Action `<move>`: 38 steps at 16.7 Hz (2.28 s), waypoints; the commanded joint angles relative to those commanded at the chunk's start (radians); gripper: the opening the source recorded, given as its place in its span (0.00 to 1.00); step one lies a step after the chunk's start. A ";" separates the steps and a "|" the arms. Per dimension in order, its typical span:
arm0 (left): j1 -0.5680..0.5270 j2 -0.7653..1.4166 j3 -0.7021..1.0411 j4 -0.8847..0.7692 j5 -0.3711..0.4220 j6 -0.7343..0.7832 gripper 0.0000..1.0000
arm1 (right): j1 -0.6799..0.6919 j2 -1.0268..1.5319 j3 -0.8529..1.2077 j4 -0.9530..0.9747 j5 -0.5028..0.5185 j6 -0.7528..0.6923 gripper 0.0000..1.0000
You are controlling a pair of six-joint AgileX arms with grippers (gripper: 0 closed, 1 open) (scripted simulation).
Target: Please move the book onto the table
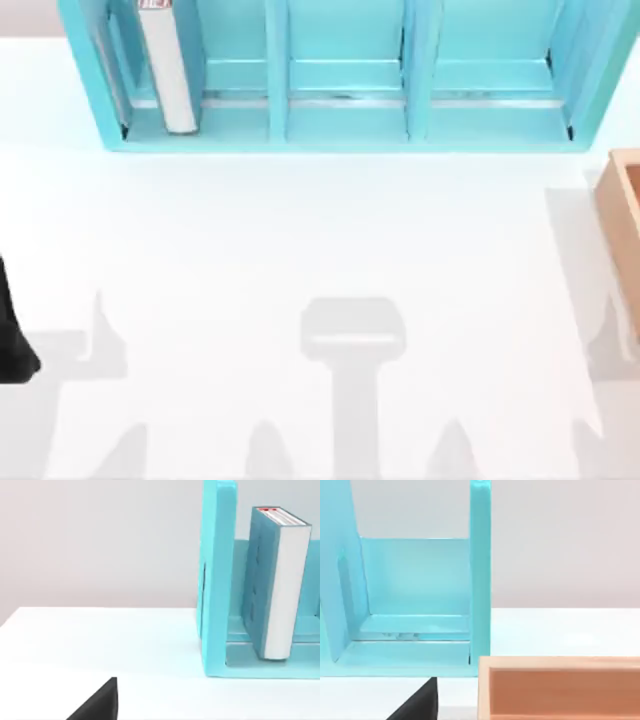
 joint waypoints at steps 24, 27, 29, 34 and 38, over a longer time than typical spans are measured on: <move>-0.282 1.869 0.639 1.104 -0.223 -0.001 1.00 | 0.000 0.000 0.000 0.000 0.000 0.000 1.00; -0.310 2.039 0.708 1.217 -0.243 -0.005 1.00 | 0.000 0.000 0.000 0.000 0.000 0.000 1.00; -0.320 2.099 0.736 1.262 -0.250 -0.006 1.00 | 0.000 0.000 0.000 0.000 0.000 0.000 1.00; -0.323 2.117 0.745 1.276 -0.253 -0.007 1.00 | 0.000 0.000 0.000 0.000 0.000 0.000 1.00; -0.315 2.136 0.780 1.258 -0.245 -0.006 1.00 | 0.000 0.000 0.000 0.000 0.000 0.000 1.00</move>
